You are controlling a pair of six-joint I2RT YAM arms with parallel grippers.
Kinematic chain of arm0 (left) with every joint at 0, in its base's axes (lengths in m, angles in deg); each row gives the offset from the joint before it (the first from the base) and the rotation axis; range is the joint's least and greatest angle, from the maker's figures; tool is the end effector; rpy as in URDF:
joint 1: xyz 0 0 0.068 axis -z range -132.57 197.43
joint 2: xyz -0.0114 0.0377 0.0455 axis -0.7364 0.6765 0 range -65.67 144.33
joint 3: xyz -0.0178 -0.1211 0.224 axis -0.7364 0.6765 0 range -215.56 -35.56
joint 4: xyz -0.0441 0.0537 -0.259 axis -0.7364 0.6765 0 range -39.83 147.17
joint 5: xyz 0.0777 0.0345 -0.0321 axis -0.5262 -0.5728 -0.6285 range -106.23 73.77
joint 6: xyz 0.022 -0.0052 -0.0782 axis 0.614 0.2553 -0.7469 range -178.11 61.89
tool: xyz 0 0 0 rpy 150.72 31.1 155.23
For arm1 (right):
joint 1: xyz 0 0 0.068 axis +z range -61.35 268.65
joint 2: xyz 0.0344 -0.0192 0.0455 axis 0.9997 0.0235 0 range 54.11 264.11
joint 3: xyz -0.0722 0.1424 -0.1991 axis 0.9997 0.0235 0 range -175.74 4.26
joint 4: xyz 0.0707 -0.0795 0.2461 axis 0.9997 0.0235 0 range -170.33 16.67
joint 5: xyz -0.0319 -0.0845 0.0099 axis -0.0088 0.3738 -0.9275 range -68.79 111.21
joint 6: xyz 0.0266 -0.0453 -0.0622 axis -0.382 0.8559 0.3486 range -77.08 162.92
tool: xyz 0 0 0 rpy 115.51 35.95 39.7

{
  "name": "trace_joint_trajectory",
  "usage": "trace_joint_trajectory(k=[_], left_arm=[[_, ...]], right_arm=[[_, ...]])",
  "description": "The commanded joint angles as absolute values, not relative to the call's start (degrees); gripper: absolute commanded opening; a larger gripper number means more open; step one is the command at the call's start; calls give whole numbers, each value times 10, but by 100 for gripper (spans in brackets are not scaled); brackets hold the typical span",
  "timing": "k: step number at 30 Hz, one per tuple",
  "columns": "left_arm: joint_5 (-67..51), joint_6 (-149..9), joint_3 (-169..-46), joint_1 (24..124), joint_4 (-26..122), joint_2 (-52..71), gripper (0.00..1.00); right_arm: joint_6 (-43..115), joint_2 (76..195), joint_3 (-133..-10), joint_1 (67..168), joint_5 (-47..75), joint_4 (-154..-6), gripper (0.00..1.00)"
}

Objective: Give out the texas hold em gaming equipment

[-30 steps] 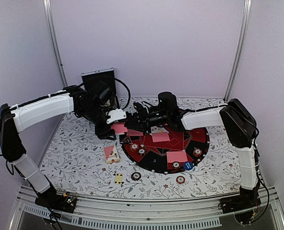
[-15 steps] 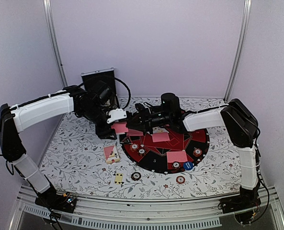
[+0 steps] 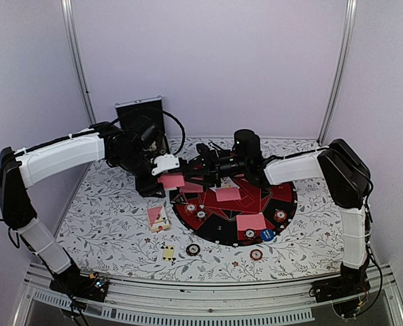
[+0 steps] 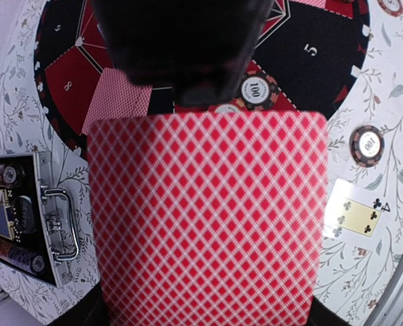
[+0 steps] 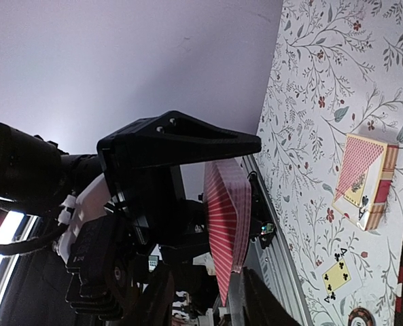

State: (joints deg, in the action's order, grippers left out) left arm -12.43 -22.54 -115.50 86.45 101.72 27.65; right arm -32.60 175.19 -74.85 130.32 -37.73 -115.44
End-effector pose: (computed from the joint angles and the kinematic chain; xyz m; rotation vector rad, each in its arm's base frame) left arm 0.2726 -0.2269 0.2281 1.6545 2.1392 -0.1077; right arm 0.3213 0.3670 0.1868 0.3822 -2.2377 -2.1337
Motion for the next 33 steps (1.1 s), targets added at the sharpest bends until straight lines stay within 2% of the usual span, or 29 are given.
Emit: trace_joint_trajectory(k=[1, 4, 7, 14, 24, 33], left_arm=[[-122, -221, -1154, 858, 1016, 257, 0], [-119, -222, -1156, 859, 1015, 257, 0], [-119, -222, -1157, 858, 1015, 256, 0], [-118, -222, -1158, 858, 1016, 256, 0], [-121, -222, -1151, 858, 1016, 250, 0], [-122, -222, -1153, 858, 1015, 252, 0]], right_arm=[[-324, 1737, -746, 1308, -379, -1167, 43], [-322, 1747, -753, 1315, -380, -1158, 48], [-322, 1758, -762, 1322, -383, -1159, 47], [-330, 1777, -784, 1332, -385, -1162, 37], [-344, 1788, -791, 1333, -391, -1171, 12], [-335, 1750, -743, 1304, -393, -1171, 6]])
